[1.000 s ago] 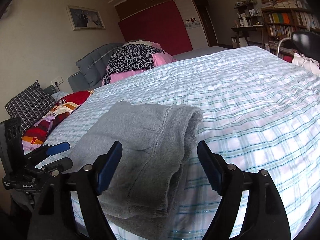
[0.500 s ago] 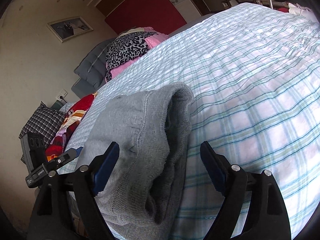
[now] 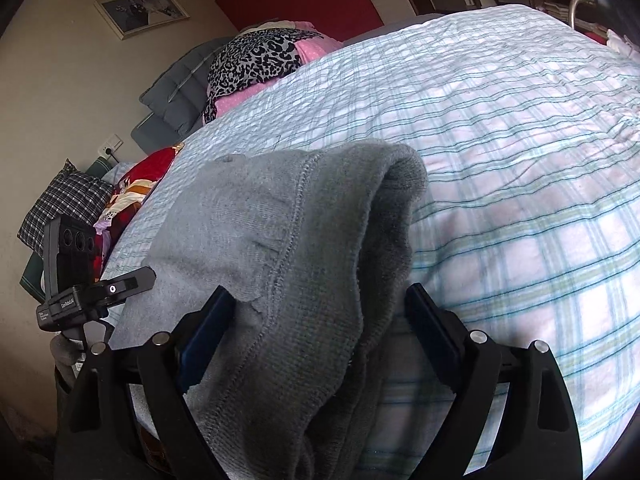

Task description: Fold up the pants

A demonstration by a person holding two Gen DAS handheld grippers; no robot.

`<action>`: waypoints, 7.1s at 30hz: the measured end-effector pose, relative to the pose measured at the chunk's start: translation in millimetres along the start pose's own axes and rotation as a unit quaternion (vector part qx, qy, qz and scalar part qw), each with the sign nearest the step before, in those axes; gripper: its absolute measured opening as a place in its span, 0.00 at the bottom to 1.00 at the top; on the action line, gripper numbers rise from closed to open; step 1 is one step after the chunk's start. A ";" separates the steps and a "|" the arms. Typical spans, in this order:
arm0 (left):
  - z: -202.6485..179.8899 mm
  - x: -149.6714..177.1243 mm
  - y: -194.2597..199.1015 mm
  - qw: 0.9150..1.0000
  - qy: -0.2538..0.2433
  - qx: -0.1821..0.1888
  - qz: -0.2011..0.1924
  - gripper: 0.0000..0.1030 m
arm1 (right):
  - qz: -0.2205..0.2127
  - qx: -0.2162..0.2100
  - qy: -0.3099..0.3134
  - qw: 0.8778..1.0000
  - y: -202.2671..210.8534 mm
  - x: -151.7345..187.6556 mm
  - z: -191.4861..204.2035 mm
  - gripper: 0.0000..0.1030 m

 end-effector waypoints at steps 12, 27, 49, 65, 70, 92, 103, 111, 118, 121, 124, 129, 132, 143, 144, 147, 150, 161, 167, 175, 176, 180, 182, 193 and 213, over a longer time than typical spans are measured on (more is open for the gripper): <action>-8.1 2.5 -7.0 0.997 0.000 0.068 0.035 0.53 | 0.041 -0.054 0.016 0.998 -9.5 -7.7 -0.1 0.66; -16.9 0.4 -1.3 0.998 0.007 0.056 0.028 0.43 | 0.017 -0.058 0.050 0.997 -6.0 -14.3 12.6 0.44; -91.3 -79.1 -32.2 0.997 -0.081 0.011 -0.006 0.31 | -0.098 -0.020 0.059 0.993 45.7 -84.7 -18.5 0.39; -137.6 -183.0 -178.0 0.991 -0.124 0.039 0.030 0.31 | -0.129 0.061 0.015 0.990 40.7 -180.9 -142.5 0.39; -146.4 -217.4 -220.7 0.988 -0.142 0.050 0.022 0.31 | -0.139 0.088 0.016 0.986 32.9 -219.1 -178.1 0.39; -94.3 -229.0 -277.7 0.993 -0.105 0.020 0.040 0.68 | -0.139 0.137 -0.062 0.979 3.7 -230.6 -255.8 0.71; -133.2 -191.9 -245.0 0.978 -0.200 -0.044 0.026 0.68 | -0.185 0.131 -0.060 0.972 39.9 -203.6 -238.8 0.72; -140.1 -179.1 -253.3 0.971 -0.227 -0.080 0.014 0.68 | -0.169 0.191 -0.063 0.965 42.6 -173.3 -231.0 0.72; -143.2 -170.3 -255.3 0.960 -0.261 -0.100 0.000 0.69 | -0.128 0.276 -0.079 0.949 31.0 -161.5 -239.0 0.77; -143.3 -167.2 -256.2 0.957 -0.270 -0.103 -0.003 0.69 | -0.117 0.318 -0.074 0.938 27.7 -160.7 -243.0 0.79; -144.8 -163.9 -257.5 0.952 -0.285 -0.111 -0.009 0.70 | -0.111 0.353 -0.063 0.927 24.5 -160.0 -241.1 0.79; -143.7 -159.9 -263.0 0.947 -0.298 -0.121 -0.013 0.70 | -0.099 0.356 -0.067 0.927 20.0 -160.2 -248.7 0.81; -142.0 -159.4 -265.8 0.946 -0.298 -0.123 -0.014 0.70 | -0.096 0.342 -0.081 0.931 20.6 -159.8 -253.4 0.82; -137.4 -155.4 -269.2 0.943 -0.299 -0.143 -0.025 0.74 | -0.107 0.333 -0.078 0.934 23.1 -160.9 -248.0 0.85; -137.5 -154.7 -266.9 0.942 -0.298 -0.150 -0.031 0.75 | -0.116 0.328 -0.077 0.935 26.1 -160.6 -246.1 0.86; -142.2 -149.4 -254.8 0.937 -0.303 -0.169 -0.049 0.75 | -0.143 0.336 -0.072 0.928 38.0 -156.3 -235.3 0.86; -146.0 -143.6 -240.5 0.933 -0.303 -0.183 -0.065 0.80 | -0.164 0.319 -0.074 0.931 46.7 -143.4 -217.8 0.86; -160.0 -134.5 -201.8 0.924 -0.292 -0.210 -0.130 0.86 | -0.214 0.327 -0.035 0.920 61.0 -109.1 -151.7 0.86; -155.7 -141.7 -185.7 0.929 -0.255 -0.210 -0.166 0.89 | -0.234 0.383 -0.025 0.893 66.7 -106.2 -144.7 0.86; -153.1 -138.7 -183.7 0.939 -0.233 -0.175 -0.181 0.90 | -0.220 0.394 0.005 0.892 56.2 -107.0 -139.1 0.86; -152.7 -137.7 -184.8 0.940 -0.233 -0.175 -0.180 0.90 | -0.220 0.394 0.006 0.892 56.4 -106.9 -138.9 0.86; -153.8 -136.9 -186.7 0.940 -0.234 -0.171 -0.180 0.90 | -0.221 0.391 0.005 0.893 56.6 -106.6 -140.4 0.86; -154.7 -136.7 -185.5 0.939 -0.236 -0.168 -0.185 0.90 | -0.223 0.389 0.008 0.894 56.5 -107.1 -139.3 0.86; -163.3 -132.2 -185.3 0.932 -0.258 -0.169 -0.191 0.95 | -0.218 0.382 0.038 0.897 47.9 -107.6 -127.5 0.86; -155.8 -135.5 -191.0 0.938 -0.247 -0.169 -0.175 0.95 | -0.215 0.381 0.038 0.898 46.7 -106.5 -127.2 0.86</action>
Point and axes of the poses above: each gripper's, at about its wrist camera, not at the fingertips, and y roughly against the way its jaws point, z to its left, x to its underside, the point moved 5 cm from there along -y, roughly the way its jaws point, and after that the axes turned 1 degree about x, right-handed, at the moved point
